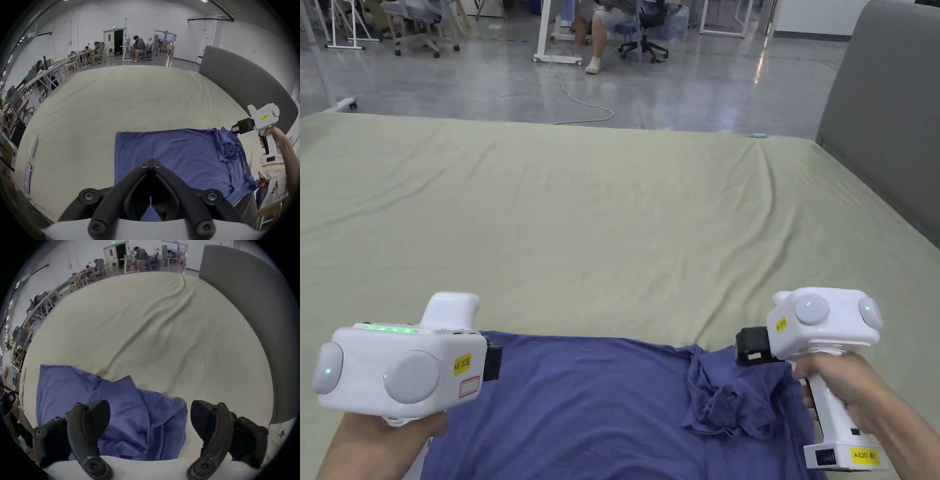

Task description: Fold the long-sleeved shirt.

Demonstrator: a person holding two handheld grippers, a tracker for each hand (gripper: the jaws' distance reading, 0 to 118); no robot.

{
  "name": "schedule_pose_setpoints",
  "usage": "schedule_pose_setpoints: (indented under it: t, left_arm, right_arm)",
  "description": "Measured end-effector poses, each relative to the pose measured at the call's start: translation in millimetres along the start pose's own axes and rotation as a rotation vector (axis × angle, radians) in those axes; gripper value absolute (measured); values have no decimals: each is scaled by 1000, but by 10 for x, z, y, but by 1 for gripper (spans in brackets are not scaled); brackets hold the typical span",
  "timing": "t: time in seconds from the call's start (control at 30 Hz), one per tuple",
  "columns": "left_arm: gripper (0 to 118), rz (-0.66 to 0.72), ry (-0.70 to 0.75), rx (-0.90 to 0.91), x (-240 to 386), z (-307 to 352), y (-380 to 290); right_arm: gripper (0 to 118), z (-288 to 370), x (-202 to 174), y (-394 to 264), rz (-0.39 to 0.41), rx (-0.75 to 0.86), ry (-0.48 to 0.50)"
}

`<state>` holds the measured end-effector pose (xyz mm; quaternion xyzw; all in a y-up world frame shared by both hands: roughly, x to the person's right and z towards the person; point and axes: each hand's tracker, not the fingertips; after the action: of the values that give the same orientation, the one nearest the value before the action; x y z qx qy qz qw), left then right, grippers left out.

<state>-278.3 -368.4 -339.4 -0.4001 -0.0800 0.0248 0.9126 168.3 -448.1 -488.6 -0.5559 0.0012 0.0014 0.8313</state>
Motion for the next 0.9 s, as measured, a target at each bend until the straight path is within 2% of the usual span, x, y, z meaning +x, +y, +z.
schedule_pose_setpoints:
  t: [0.07, 0.1, 0.17, 0.2, 0.23, 0.27, 0.3, 0.33, 0.37, 0.4, 0.47, 0.57, 0.7, 0.87, 0.9]
  left_arm:
    - [0, 2, 2, -13, -22, -86, 35]
    - [0, 1, 1, -19, -36, -134, 60]
    - [0, 4, 10, -31, -71, -253, 123]
    - [0, 10, 16, -36, -103, -324, 162]
    - [0, 34, 41, -35, -141, -391, 202]
    - [5, 61, 66, -30, -188, -467, 253]
    - [27, 77, 86, -28, -233, -545, 304]
    - [78, 94, 86, -34, -276, -633, 360]
    - [109, 106, 101, -65, -320, -747, 429]
    - [118, 109, 110, -95, -368, -872, 481]
    - [118, 90, 140, -113, -454, -1131, 600]
    - [117, 25, 207, -243, -538, -1519, 747]
    - [91, 24, 215, -280, -613, -1838, 713]
    - [89, 140, 144, -342, -639, -2003, 606]
    - [87, 112, 173, -317, -605, -1957, 541]
  right_arm:
    - [100, -124, -15, 23, -4, -42, 7]
    - [92, -192, -11, 25, -4, -55, 11]
    - [48, -300, -53, -6, -2, -76, 10]
    - [38, -357, -61, -39, 0, -92, 36]
    - [37, -377, -70, -66, 2, -73, 54]
    - [36, -386, -85, -65, 37, -58, 10]
    - [32, -371, -137, -67, 56, -60, 12]
    - [22, -367, -134, -60, 53, -61, 16]
    - [13, -373, -121, -55, 44, -60, 30]
    - [12, -389, -109, -53, 37, -62, 42]
    - [12, -417, -129, -48, 37, -63, 32]
    - [12, -407, -117, -46, 37, -67, 37]
    - [12, -419, -60, -46, 26, -70, 62]
    - [12, -432, -31, -18, 2, -88, 85]
    - [12, -431, -33, -19, 4, -89, 84]
